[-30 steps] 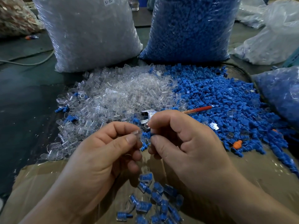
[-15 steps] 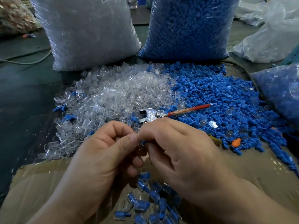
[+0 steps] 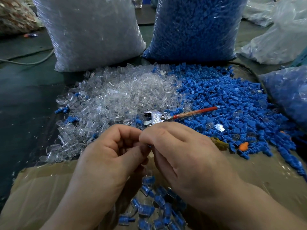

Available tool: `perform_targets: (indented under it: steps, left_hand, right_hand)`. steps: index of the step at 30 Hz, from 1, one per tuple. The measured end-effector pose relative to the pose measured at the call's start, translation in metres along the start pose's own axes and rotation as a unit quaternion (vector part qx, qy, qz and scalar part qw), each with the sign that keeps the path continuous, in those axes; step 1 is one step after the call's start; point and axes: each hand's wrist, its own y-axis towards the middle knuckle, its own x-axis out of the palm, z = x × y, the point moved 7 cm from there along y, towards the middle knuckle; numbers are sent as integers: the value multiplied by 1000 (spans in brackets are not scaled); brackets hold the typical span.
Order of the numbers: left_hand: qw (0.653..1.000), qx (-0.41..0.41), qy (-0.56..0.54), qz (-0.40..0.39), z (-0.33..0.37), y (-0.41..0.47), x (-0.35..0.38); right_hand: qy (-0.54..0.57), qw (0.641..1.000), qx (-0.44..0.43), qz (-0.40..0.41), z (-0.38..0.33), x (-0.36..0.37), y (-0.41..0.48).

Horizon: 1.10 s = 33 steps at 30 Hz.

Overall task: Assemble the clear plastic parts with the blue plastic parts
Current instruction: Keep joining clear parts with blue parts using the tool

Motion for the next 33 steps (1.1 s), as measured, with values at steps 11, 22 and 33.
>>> perform_targets:
  steps: [11,22,33]
  left_hand:
    - [993,-71,-89,37,-3,2,-3]
    - [984,-118,-133,14,-1,3,-2]
    - [991,-73,-95,53,2,5,-13]
  right_hand:
    - [-253,935,227,-98,75,-18,-5]
    - [-311,912,233,-129,89,-14,1]
    - [-161,972,173,6,47,-37,0]
